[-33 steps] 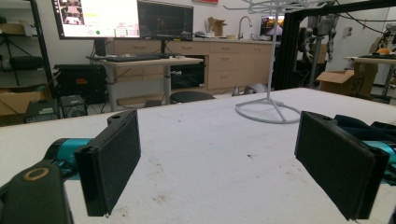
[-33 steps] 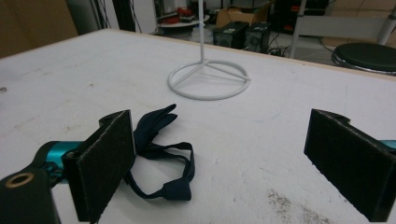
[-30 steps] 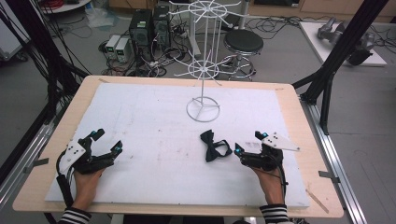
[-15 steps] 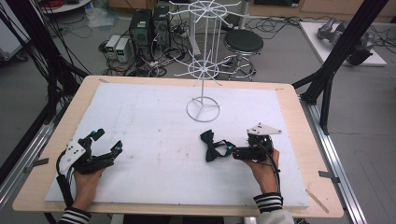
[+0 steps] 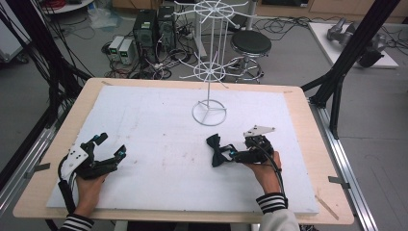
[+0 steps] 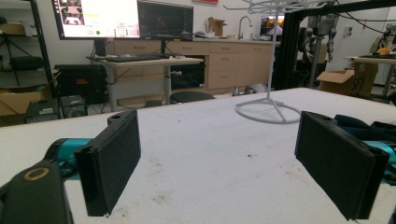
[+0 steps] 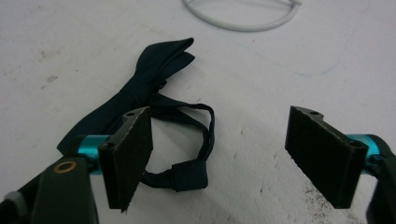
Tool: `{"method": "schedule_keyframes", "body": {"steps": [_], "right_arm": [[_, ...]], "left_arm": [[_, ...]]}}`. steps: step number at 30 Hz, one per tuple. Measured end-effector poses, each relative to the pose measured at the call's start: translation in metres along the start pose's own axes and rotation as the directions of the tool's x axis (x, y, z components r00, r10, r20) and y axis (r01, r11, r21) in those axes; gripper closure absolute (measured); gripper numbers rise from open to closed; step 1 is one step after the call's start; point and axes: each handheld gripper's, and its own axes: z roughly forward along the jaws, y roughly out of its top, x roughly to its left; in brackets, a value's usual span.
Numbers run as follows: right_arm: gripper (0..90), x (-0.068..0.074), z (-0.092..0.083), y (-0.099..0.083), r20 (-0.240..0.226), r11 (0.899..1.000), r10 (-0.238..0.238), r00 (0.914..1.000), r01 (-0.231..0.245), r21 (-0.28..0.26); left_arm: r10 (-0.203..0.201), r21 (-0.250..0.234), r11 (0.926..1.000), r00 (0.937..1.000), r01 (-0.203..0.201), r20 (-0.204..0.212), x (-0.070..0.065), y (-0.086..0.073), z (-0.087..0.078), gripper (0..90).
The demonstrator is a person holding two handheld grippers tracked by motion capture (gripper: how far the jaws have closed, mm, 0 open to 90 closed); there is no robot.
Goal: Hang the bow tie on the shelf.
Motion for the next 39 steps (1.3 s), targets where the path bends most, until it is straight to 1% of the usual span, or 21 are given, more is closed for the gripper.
{"method": "schedule_keyframes", "body": {"steps": [3, 4, 5, 8, 9, 10, 11, 12, 13, 16, 19, 20, 21, 22, 23, 30, 36, 39], "right_arm": [[28.8, 0.001, 0.002, 0.001, -0.002, 1.0, -0.002, 1.0, 0.003, 0.016], [30.7, 0.001, 0.003, 0.002, -0.003, 1.0, 0.004, 1.0, -0.004, 0.021], [30.7, 0.001, 0.003, 0.002, -0.003, 1.0, 0.004, 1.0, -0.004, 0.021], [37.5, 0.004, 0.006, 0.002, 0.017, 0.998, -0.011, 0.9998, 0.01, 0.06], [38.9, 0.005, 0.007, 0.002, 0.026, 0.997, -0.012, 0.9996, 0.011, 0.072], [38.9, 0.005, 0.007, 0.002, 0.026, 0.997, -0.012, 0.9996, 0.011, 0.072], [40.6, 0.005, 0.008, 0.003, 0.035, 0.997, -0.022, 0.9991, 0.02, 0.076], [42.4, 0.006, 0.009, 0.003, 0.041, 0.995, -0.03, 0.9987, 0.027, 0.092], [42.4, 0.006, 0.009, 0.003, 0.041, 0.995, -0.03, 0.9987, 0.027, 0.092], [46.4, 0.008, 0.012, 0.006, 0.042, 0.993, -0.036, 0.9985, 0.031, 0.112], [48.7, 0.008, 0.014, 0.006, 0.039, 0.992, -0.042, 0.9983, 0.037, 0.118], [51.9, 0.009, 0.015, 0.007, 0.038, 0.99, -0.051, 0.9979, 0.046, 0.135], [51.9, 0.009, 0.015, 0.007, 0.038, 0.99, -0.051, 0.9979, 0.046, 0.135], [53.7, 0.01, 0.017, 0.007, 0.045, 0.987, -0.068, 0.9967, 0.061, 0.147], [54.0, 0.011, 0.017, 0.007, 0.047, 0.987, -0.074, 0.9962, 0.066, 0.148], [54.3, 0.012, 0.02, 0.007, 0.042, 0.982, -0.084, 0.9956, 0.076, 0.172], [59.4, 0.013, 0.023, 0.007, 0.033, 0.977, -0.095, 0.995, 0.086, 0.193], [62.3, 0.013, 0.024, 0.007, 0.031, 0.977, -0.094, 0.9951, 0.087, 0.196]], "left_arm": [[-0.001, 0.0, 1.0, 1.0, 0.001, 0.0, 0.0, 0.0, 0.0, 14.8], [-0.001, 0.0, 1.0, 1.0, 0.001, 0.0, 0.0, 0.0, 0.0, 14.8], [0.0, 0.0, 1.0, 1.0, 0.0, -0.001, 0.0, 0.0, 0.0, 14.8], [0.0, 0.0, 1.0, 1.0, 0.0, -0.001, 0.0, 0.0, 0.0, 14.8], [0.0, 0.0, 1.0, 1.0, 0.0, -0.001, 0.0, 0.0, 0.0, 14.8], [0.0, 0.0, 1.0, 1.0, 0.0, -0.001, 0.0, 0.0, 0.0, 14.8], [0.0, 0.0, 1.0, 1.0, 0.0, -0.001, 0.0, 0.0, 0.0, 14.8], [0.0, 0.0, 1.0, 1.0, 0.0, -0.001, 0.0, 0.0, 0.0, 14.8], [0.0, 0.0, 1.0, 1.0, 0.0, -0.001, 0.0, 0.0, 0.0, 14.8], [0.0, 0.0, 1.0, 1.0, 0.0, -0.001, 0.0, 0.0, 0.0, 14.8], [0.0, -0.001, 1.0, 1.0, 0.0, -0.001, 0.0, 0.0, 0.0, 14.8], [0.0, -0.001, 1.0, 1.0, 0.0, -0.001, 0.0, 0.0, 0.0, 14.8], [0.0, -0.001, 1.0, 1.0, 0.0, -0.001, 0.0, 0.0, 0.0, 14.8], [0.0, -0.001, 1.0, 1.0, 0.0, 0.0, 0.0, 0.0, 0.0, 14.8], [0.0, -0.001, 1.0, 1.0, 0.0, -0.001, 0.0, 0.0, 0.0, 14.8], [-0.001, -0.001, 1.0, 1.0, 0.001, 0.0, 0.0, 0.0, 0.0, 14.8], [-0.001, -0.001, 1.0, 1.0, 0.001, 0.0, 0.0, 0.0, 0.0, 14.8], [-0.002, -0.002, 1.0, 1.0, 0.002, 0.0, 0.0, 0.0, 0.0, 14.8]]}}
